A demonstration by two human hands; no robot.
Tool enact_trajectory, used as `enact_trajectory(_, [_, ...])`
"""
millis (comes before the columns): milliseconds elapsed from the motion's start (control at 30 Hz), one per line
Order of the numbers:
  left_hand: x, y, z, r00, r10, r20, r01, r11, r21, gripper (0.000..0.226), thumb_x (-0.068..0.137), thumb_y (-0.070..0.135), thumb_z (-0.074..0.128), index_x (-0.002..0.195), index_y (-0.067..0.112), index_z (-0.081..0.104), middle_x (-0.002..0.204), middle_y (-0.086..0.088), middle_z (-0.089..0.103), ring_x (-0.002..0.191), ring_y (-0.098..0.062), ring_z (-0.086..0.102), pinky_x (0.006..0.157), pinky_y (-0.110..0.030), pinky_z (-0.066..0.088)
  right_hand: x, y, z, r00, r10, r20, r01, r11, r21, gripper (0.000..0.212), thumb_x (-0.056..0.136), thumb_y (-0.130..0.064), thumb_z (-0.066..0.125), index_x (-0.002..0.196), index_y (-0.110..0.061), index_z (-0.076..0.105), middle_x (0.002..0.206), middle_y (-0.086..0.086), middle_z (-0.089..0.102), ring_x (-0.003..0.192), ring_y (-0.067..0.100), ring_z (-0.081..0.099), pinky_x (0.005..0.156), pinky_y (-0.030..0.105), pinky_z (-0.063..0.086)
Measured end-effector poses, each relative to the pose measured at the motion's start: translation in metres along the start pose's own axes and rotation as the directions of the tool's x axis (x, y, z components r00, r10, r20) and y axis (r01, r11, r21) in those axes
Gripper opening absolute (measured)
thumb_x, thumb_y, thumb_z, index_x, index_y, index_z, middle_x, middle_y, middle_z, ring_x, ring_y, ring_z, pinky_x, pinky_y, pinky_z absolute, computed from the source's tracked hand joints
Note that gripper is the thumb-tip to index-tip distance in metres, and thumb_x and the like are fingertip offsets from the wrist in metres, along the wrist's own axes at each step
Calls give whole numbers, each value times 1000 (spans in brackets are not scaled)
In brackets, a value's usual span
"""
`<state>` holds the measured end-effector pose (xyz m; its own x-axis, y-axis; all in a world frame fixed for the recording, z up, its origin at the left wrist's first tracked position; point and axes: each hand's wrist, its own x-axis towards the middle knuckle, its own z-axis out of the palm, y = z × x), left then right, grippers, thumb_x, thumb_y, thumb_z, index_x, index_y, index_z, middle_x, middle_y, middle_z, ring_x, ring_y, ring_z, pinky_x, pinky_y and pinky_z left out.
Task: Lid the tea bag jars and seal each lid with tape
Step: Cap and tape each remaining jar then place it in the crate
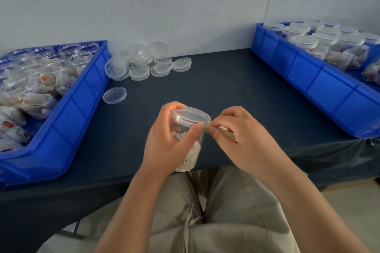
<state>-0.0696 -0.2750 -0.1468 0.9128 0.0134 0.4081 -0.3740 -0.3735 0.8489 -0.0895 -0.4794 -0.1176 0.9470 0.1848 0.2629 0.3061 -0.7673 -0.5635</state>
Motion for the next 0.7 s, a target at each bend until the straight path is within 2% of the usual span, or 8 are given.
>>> enact_trajectory(167, [-2,2,-9,995,-95,21,97,982,-159,41,85,53,77,120,38,61,110,17,73,98,-6,74,78,-15,56,-3,0,-5,997,-57,58,57,998,6,26,101,-62,48,115,-49,65,108,-22,62,100,1,61,85,31,55])
enact_trajectory(333, [-3,1,-17,986,-162,39,167,968,-189,41,85,57,74,120,39,63,106,18,74,92,-3,73,75,-12,54,-5,-3,-5,991,-90,98,97,993,-70,35,101,-68,37,125,-51,57,105,-21,61,90,3,62,77,33,56])
enact_trajectory(433, [-2,-3,-21,980,-195,32,198,959,-203,42,85,60,73,120,39,64,105,16,74,94,-5,73,81,-18,58,-5,-3,-4,985,-97,142,106,993,-57,36,104,-64,34,133,-52,52,105,-19,64,95,3,62,80,33,55])
enact_trajectory(500, [-2,-6,-24,973,-228,43,232,947,-224,42,85,62,72,120,40,64,106,12,75,97,-11,76,81,-29,62,-4,0,-3,987,-75,139,80,996,-28,39,104,-65,34,139,-53,46,89,-14,67,83,4,64,70,30,54])
enact_trajectory(567, [-2,-8,-27,964,-259,62,267,931,-250,44,85,63,72,121,40,65,107,10,77,97,-16,77,79,-36,65,-3,3,-2,989,-42,139,44,999,-12,47,102,-69,32,145,-51,41,72,-7,64,70,7,63,56,25,45])
enact_trajectory(633, [-3,-9,-28,955,-282,91,296,909,-294,46,84,63,73,121,37,66,109,8,77,98,-19,78,75,-32,64,-2,6,-3,990,-40,136,43,999,-21,48,100,-72,32,143,-51,42,71,-3,62,69,8,63,53,20,37])
enact_trajectory(700, [-4,-11,-29,944,-304,129,330,884,-333,46,85,62,74,122,36,67,112,4,77,100,-22,79,77,-30,63,-1,7,-4,991,-41,131,43,999,-15,44,100,-71,35,139,-53,46,73,-3,63,70,9,62,52,19,38])
